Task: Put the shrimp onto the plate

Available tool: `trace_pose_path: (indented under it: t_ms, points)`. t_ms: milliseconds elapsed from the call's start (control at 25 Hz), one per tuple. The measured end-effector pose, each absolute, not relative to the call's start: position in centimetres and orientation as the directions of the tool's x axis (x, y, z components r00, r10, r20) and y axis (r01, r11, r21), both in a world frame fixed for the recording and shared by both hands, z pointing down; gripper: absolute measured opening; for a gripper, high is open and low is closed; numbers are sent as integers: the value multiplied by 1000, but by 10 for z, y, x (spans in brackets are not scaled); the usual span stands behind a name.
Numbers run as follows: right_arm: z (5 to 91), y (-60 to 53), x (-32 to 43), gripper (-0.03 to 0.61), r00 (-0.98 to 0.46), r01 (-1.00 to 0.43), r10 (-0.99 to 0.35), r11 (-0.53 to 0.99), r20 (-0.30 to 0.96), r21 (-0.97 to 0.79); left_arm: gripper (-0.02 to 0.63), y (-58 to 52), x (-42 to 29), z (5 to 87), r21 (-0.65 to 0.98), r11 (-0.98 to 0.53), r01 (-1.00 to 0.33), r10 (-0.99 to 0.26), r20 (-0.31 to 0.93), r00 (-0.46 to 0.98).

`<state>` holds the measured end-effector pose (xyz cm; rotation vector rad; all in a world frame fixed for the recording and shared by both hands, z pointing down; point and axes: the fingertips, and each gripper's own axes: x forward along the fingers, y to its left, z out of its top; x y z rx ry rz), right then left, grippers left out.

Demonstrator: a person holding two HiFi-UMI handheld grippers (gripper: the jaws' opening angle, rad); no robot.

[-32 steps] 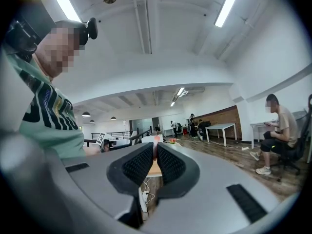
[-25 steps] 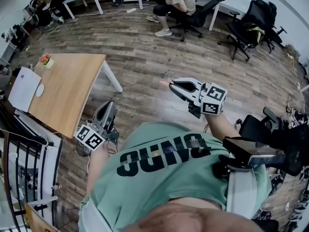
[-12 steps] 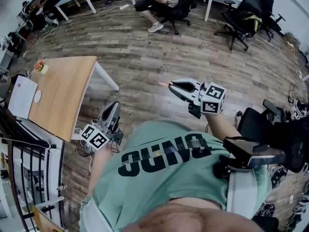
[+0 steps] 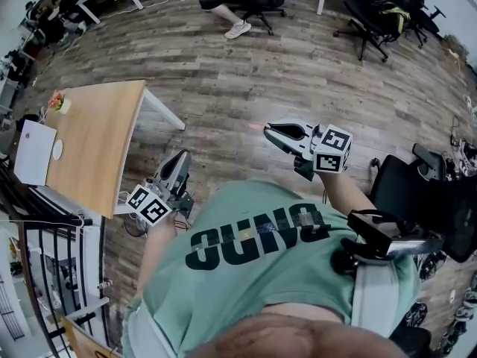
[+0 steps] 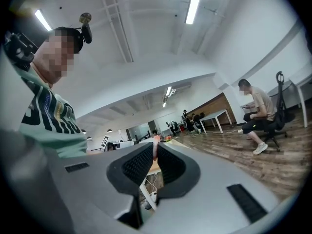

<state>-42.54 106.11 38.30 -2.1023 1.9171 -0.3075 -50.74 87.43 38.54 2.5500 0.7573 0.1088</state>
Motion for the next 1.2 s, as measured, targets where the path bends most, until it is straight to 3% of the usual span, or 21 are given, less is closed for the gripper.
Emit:
trace_pose_path:
  t_ms: [560,1200]
  points:
    - [355,881,-362,35,138,-957,-989,-145,45,-253,6,694,-429,376,446,-687,573,575,-148,804]
    - [364,713,-282,35,116,-962,-983,-146,141,-229,6,553,-347,399,359,-734,577,598,-62,799]
